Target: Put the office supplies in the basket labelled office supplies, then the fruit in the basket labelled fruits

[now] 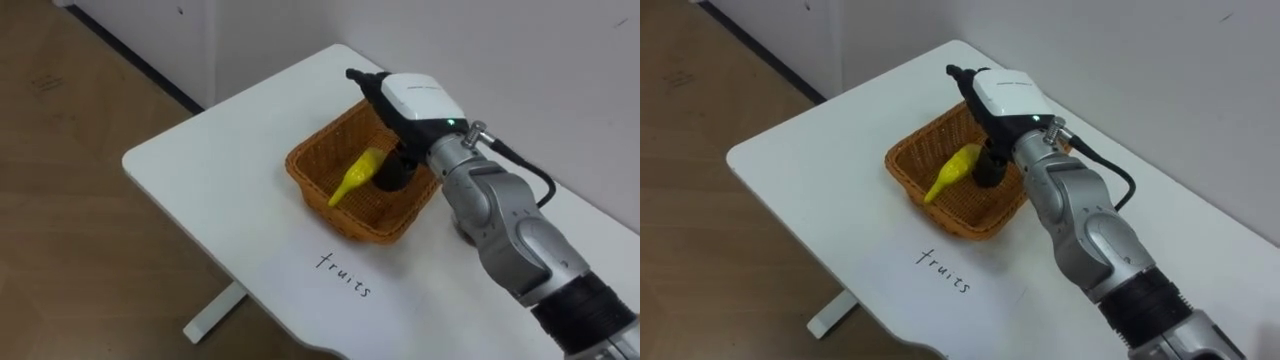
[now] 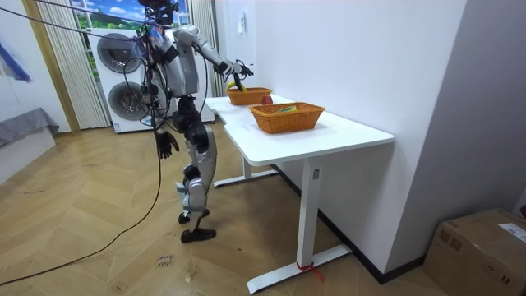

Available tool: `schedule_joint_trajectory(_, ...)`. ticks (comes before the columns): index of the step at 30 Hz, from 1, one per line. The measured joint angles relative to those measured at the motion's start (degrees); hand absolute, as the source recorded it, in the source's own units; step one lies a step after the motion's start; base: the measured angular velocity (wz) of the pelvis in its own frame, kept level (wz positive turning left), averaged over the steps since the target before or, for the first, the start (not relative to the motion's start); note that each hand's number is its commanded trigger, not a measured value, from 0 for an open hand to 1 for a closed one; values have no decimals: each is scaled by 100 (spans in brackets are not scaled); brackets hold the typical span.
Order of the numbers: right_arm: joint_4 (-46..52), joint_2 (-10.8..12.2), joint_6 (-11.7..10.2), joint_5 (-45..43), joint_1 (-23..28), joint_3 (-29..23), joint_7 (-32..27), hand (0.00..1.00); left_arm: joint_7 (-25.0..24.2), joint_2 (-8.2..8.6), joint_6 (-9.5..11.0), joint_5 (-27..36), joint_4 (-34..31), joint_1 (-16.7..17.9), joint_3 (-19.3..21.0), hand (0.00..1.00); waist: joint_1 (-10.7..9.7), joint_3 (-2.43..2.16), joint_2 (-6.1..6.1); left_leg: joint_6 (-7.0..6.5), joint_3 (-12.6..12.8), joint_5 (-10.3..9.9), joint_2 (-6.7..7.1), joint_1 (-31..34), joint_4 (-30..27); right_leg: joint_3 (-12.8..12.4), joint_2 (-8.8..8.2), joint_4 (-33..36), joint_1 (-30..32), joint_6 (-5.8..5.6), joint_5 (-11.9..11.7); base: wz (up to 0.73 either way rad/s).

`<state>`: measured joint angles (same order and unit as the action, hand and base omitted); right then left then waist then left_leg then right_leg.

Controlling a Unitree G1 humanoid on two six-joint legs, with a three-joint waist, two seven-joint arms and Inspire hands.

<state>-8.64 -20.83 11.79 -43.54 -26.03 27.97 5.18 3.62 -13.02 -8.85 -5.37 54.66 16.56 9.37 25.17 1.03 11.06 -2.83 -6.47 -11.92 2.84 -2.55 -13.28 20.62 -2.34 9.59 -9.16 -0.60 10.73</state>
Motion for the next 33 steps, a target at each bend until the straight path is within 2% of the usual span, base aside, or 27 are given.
schedule_joint_trajectory(4,14,-7,-5,0,0,-7,0,0,48,8,9,-2,-167,50,5,0,-42,-16,22,0,-2,0,2,11,23,5,-2,1,-6,0,0,0)
schedule_joint_trajectory(6,52,-12,-52,10,0,-25,0,0,79,16,21,-53,-189,123,55,0,-138,-46,62,0,-8,1,5,32,30,25,-2,2,-33,0,0,0)
schedule_joint_trajectory(9,85,-71,-82,52,0,-112,-1,0,59,16,18,-124,-187,154,65,0,-236,-59,82,0,-16,1,5,10,27,94,-9,-1,-67,0,0,4)
schedule_joint_trajectory(12,75,-330,-227,231,1,-262,-1,0,-54,-1,22,-140,-186,159,160,0,-290,-59,83,-4,-16,2,10,-11,27,134,-18,1,-88,0,0,1)
schedule_joint_trajectory(16,13,-565,-228,228,1,-590,-28,0,-165,-1,23,-157,-138,191,326,0,-380,-46,67,-4,-8,3,10,-40,-7,138,-18,-1,-125,0,0,-1)
schedule_joint_trajectory(18,-46,-571,-199,236,4,-746,-48,0,-206,11,22,-156,-57,224,349,0,-467,-10,19,-5,-8,1,10,-114,22,141,-19,6,-189,-1,0,0)
schedule_joint_trajectory(20,-46,-573,-186,236,13,-799,-61,0,-212,12,18,-156,-35,214,359,0,-505,-7,15,-4,5,1,3,-111,28,140,-14,4,-178,-2,1,-6)
schedule_joint_trajectory(28,-44,-573,-191,235,30,-881,-61,0,-305,49,7,-157,55,201,389,0,-589,-11,19,-2,24,3,7,-109,-1,145,-20,12,-182,-2,1,-1)
schedule_joint_trajectory(33,-46,-573,-193,287,30,-923,-62,0,-255,89,7,-158,100,189,390,0,-607,-32,47,-3,24,4,7,-119,-6,154,-21,13,-189,-2,2,0)
